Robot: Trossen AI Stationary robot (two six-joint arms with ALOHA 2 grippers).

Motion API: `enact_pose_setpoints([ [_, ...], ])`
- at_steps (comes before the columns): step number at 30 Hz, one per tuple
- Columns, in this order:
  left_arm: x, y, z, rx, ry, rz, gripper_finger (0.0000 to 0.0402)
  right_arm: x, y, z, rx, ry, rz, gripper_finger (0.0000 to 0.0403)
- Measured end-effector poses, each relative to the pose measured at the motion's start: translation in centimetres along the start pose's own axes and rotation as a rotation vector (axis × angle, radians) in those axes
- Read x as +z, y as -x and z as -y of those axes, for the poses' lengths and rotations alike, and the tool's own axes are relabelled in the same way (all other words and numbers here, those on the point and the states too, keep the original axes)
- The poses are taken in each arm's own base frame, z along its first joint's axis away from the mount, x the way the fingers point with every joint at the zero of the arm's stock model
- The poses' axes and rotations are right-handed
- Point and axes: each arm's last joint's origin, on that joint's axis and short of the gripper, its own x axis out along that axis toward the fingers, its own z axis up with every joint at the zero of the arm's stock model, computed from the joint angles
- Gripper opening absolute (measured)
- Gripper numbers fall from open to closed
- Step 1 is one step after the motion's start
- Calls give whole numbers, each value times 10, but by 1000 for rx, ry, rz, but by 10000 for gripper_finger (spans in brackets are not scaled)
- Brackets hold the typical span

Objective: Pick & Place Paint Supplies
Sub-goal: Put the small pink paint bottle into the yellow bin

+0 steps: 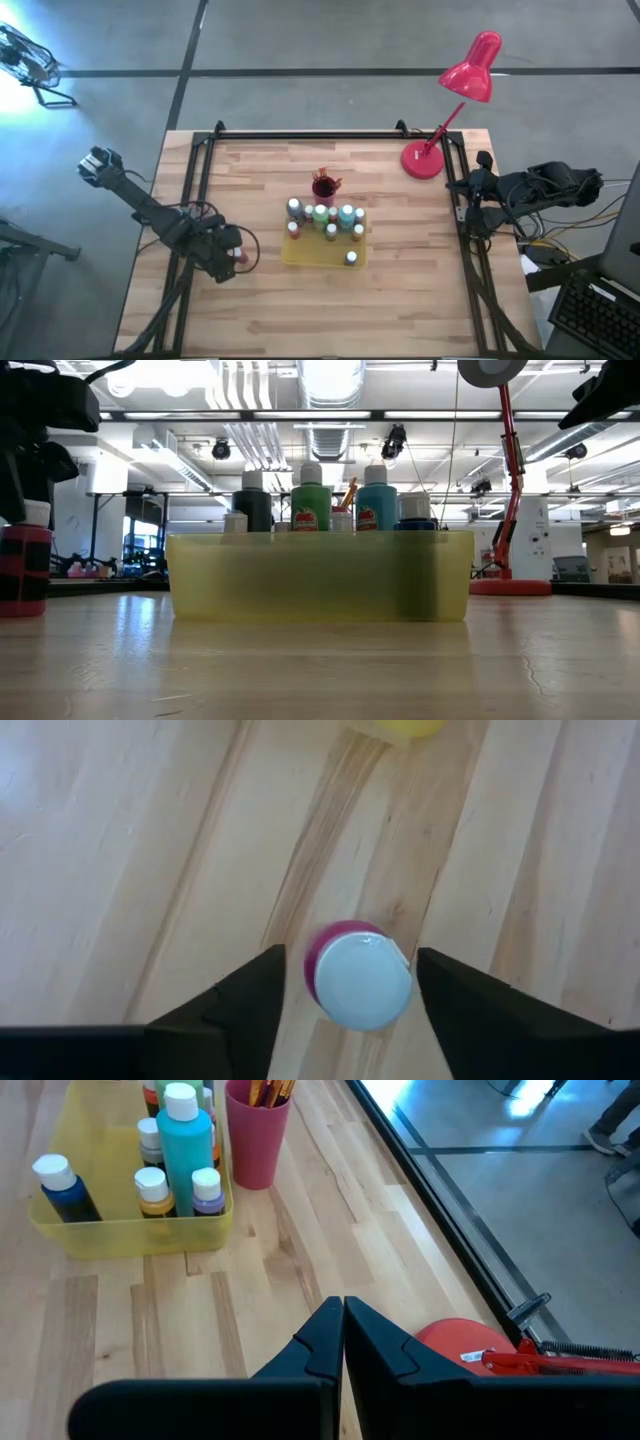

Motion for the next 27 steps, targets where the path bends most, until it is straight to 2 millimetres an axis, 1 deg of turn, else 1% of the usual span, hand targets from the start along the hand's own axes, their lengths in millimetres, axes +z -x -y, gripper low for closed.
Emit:
enact_pose_setpoints([
  [3,0,0,0,1,-3,0,192,0,0,0,0,0,0,8],
  [7,0,0,0,5,-22,3,128,0,0,0,0,0,0,8],
  [8,0,0,0,5,-25,4,120,0,0,0,0,0,0,8],
  [14,1,1,0,1,-50,3,120,0,0,0,0,0,0,8],
  [16,4,6,2,-11,-60,1,120,0,0,0,0,0,0,8],
  [18,12,17,7,-41,-69,23,120,0,0,0,0,0,0,8],
  [21,27,41,13,-65,-95,80,120,0,0,0,0,0,0,8],
  [24,45,69,21,-116,-117,190,120,0,0,0,0,0,0,8],
  [27,62,95,28,-128,-176,296,120,0,0,0,0,0,0,8],
])
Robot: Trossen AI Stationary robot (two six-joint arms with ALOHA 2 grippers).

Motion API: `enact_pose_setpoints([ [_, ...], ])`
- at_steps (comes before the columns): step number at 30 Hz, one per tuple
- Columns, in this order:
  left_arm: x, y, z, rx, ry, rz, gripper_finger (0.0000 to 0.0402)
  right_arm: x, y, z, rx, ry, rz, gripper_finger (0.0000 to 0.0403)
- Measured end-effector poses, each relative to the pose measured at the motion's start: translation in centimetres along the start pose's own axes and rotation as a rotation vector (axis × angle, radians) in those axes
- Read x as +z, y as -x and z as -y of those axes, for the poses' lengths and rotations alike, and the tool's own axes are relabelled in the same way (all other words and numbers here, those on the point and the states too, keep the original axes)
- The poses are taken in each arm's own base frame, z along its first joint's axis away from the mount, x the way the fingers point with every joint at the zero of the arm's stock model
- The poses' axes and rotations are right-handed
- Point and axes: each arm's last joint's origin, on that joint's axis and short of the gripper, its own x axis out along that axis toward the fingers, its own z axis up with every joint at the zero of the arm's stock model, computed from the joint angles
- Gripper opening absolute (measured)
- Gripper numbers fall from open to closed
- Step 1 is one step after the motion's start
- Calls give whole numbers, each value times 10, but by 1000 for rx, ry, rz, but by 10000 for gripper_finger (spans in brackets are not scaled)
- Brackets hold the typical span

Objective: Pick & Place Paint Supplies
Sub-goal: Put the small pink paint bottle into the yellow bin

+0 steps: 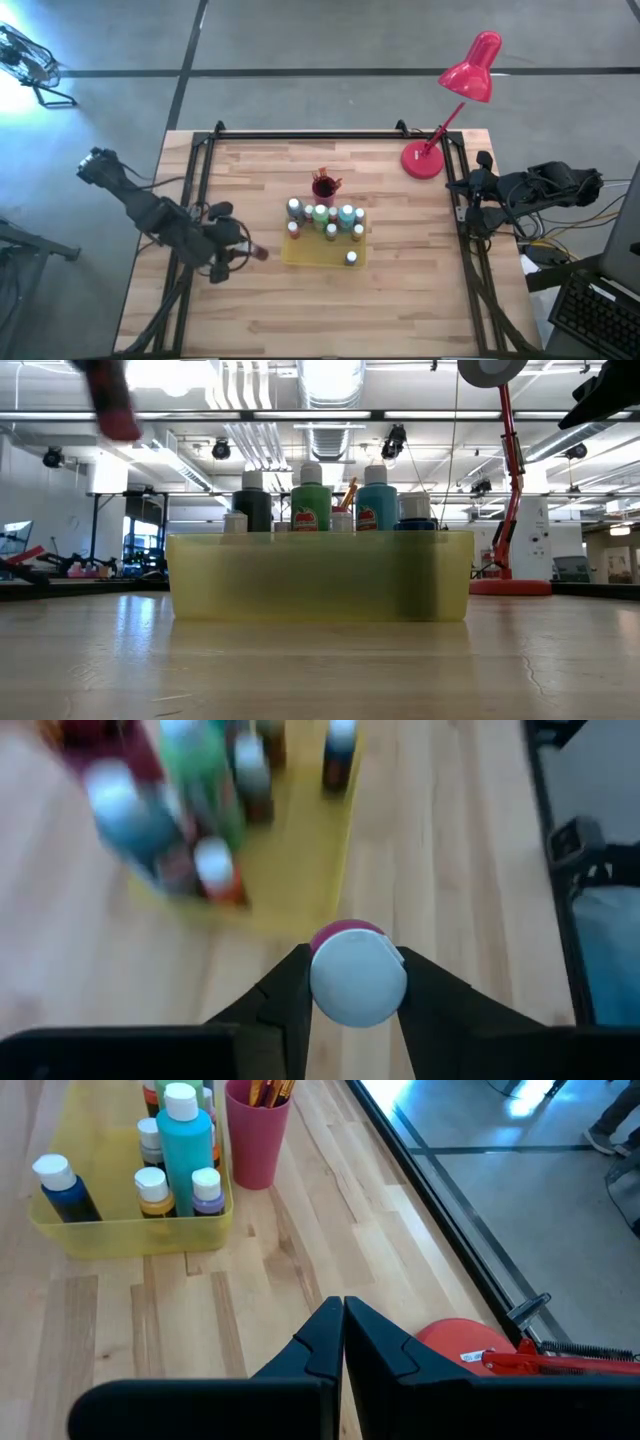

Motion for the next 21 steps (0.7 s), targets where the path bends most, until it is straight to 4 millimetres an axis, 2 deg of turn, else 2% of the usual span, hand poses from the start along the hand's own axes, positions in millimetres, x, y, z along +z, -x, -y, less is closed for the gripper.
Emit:
enact_pose_setpoints([
  [4,26,14,7,45,-142,104,120,0,0,0,0,0,0,8],
  [7,41,11,12,112,-256,139,120,0,0,0,0,0,0,8],
  [13,61,-26,21,145,-430,120,120,0,0,0,0,0,0,8],
  [21,63,-76,17,174,-463,-39,120,0,0,0,0,0,0,8],
])
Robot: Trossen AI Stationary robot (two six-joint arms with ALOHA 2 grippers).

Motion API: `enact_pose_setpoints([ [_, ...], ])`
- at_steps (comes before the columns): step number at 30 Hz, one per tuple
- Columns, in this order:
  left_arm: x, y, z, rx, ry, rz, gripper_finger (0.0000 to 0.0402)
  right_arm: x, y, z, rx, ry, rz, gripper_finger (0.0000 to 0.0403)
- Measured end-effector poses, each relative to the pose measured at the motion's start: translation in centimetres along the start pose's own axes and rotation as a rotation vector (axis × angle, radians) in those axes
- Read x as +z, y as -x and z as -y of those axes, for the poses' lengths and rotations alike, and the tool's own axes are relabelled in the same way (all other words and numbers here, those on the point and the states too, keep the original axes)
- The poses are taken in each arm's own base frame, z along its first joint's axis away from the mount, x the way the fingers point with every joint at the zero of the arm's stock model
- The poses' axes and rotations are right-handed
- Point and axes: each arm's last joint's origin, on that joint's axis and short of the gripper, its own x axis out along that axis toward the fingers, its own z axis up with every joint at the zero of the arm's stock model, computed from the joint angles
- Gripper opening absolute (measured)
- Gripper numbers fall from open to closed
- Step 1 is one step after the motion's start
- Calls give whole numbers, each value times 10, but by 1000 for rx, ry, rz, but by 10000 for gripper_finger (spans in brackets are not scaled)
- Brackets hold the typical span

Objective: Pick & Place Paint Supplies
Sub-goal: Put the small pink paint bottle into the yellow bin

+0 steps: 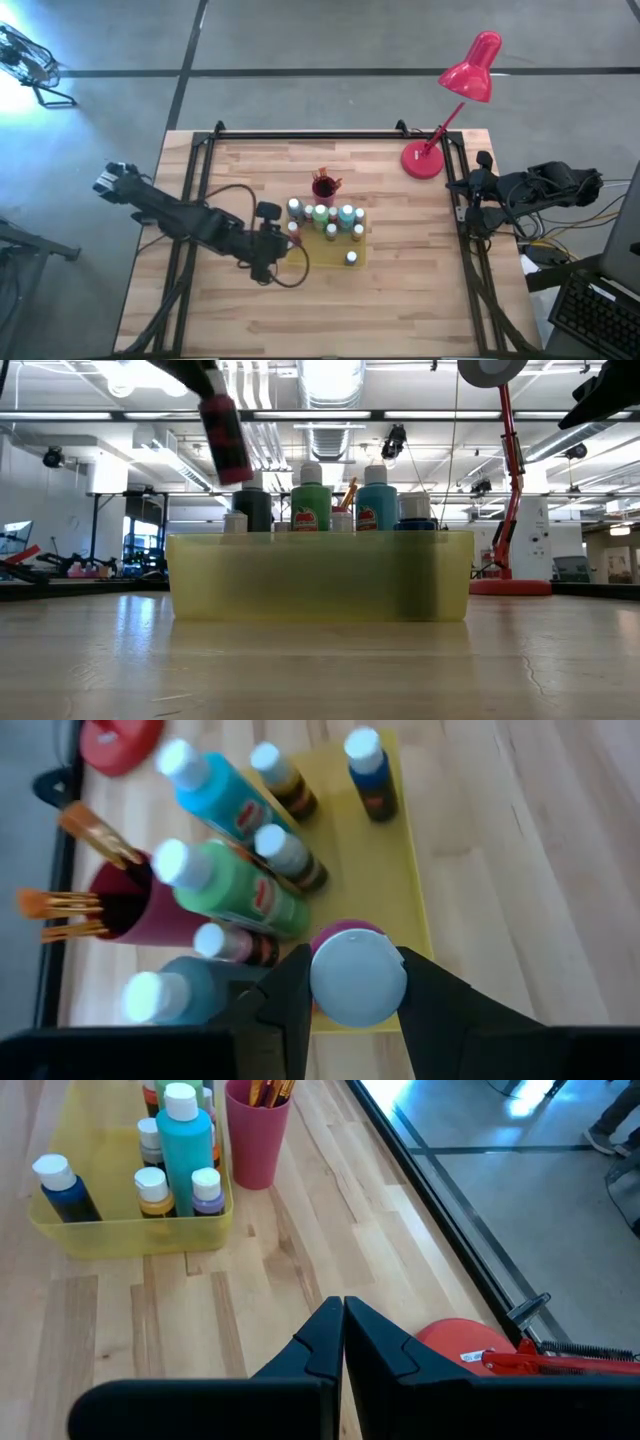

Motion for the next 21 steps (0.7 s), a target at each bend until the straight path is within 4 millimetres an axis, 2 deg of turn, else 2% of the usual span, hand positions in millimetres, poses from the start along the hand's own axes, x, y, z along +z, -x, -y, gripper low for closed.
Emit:
enact_pose_setpoints([
  [13,0,-47,13,-60,-16,-124,120,0,0,0,0,0,0,8],
  [21,-18,-74,9,-126,20,-170,120,0,0,0,0,0,0,8],
])
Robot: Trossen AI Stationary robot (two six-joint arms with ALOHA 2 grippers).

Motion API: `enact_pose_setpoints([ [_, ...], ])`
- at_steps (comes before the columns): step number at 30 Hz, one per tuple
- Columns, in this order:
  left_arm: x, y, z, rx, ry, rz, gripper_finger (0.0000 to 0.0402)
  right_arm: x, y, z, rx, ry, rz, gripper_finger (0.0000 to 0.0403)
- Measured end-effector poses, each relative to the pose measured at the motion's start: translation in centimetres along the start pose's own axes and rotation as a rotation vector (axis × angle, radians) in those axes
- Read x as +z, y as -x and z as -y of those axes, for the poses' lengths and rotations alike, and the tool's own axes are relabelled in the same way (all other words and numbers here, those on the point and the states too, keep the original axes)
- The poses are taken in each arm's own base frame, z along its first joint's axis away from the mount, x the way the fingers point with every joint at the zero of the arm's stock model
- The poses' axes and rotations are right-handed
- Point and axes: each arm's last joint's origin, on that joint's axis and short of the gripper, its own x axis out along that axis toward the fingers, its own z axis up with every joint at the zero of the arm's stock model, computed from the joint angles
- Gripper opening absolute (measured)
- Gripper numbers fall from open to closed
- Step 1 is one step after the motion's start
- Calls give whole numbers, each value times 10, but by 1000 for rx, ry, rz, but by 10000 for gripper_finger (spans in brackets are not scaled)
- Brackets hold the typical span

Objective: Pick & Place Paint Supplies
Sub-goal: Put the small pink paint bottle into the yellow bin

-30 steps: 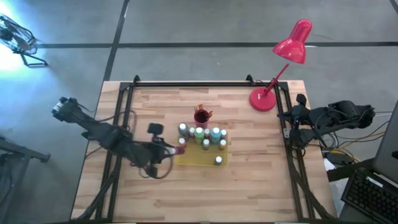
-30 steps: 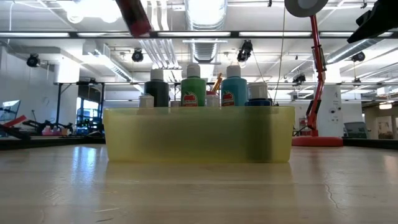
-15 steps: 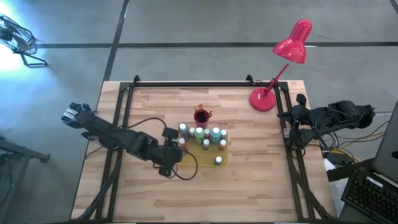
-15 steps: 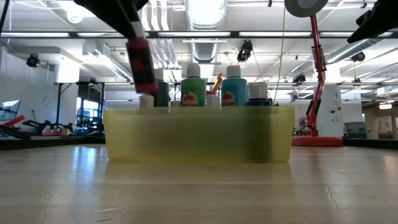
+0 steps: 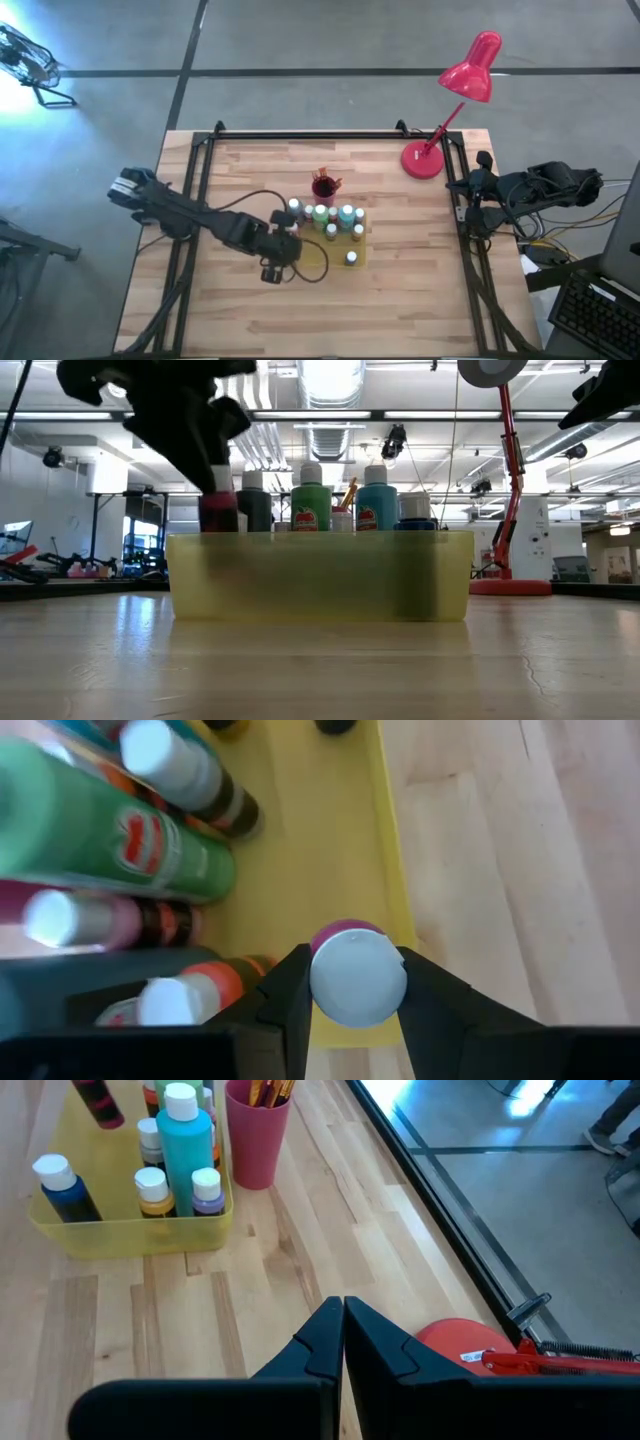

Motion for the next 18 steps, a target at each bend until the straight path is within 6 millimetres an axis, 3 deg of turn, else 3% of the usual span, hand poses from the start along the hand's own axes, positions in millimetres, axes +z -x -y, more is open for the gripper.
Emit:
enact_pose_setpoints([
  [8,-15,-17,-20,-108,88,-5,120,0,0,0,0,0,0,8],
  [18,-20,-26,-26,-169,113,25,120,0,0,0,0,0,0,8],
])
